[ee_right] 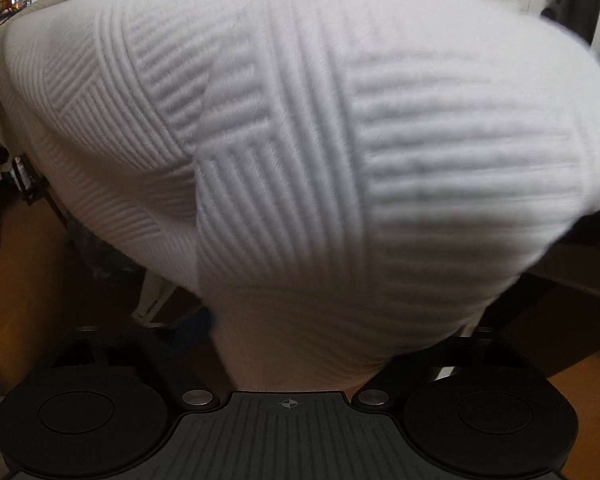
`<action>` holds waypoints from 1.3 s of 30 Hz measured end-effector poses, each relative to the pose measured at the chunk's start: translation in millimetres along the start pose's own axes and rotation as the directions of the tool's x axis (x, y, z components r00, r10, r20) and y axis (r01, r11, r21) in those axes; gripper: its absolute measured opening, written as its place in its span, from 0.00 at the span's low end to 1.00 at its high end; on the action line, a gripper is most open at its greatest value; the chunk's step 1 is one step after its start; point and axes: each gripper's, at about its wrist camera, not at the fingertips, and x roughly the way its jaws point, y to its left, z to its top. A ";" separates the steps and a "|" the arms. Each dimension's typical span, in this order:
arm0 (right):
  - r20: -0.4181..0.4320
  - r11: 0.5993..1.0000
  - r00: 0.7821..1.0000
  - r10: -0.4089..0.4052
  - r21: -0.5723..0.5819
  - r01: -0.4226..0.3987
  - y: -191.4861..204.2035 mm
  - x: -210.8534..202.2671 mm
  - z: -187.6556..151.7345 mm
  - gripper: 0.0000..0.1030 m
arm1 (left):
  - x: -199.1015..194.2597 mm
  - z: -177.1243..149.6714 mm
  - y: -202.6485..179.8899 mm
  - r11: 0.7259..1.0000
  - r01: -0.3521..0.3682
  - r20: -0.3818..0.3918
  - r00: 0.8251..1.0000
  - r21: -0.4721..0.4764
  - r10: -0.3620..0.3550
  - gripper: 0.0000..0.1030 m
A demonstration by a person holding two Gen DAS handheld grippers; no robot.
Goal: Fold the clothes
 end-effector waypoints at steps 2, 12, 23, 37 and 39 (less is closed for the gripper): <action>-0.011 1.000 1.000 0.009 0.025 -0.009 1.0 0.1 0.6 0.27 | 0.9 1.0 3.5 0.998 0.052 -0.012 0.999 -0.041 -0.053 0.53; -0.034 0.986 0.994 0.106 0.133 -0.101 13.0 -38.6 -7.2 0.05 | -38.1 -9.7 -17.5 0.982 0.000 -0.067 0.998 -0.186 -0.013 0.08; 0.125 0.932 0.964 0.234 0.253 -0.259 36.6 -154.0 -9.2 0.05 | -126.6 16.9 -61.0 0.937 -0.047 0.076 0.994 -0.346 0.078 0.08; 0.418 0.873 0.862 0.285 0.258 -0.413 -55.0 -237.7 72.2 0.05 | -171.0 105.6 -84.4 0.886 -0.095 0.318 0.911 -0.455 0.261 0.07; 0.443 0.871 0.859 0.258 0.279 -0.405 -66.5 -234.9 86.5 0.05 | -165.8 120.3 -77.0 0.877 -0.102 0.343 0.894 -0.470 0.287 0.07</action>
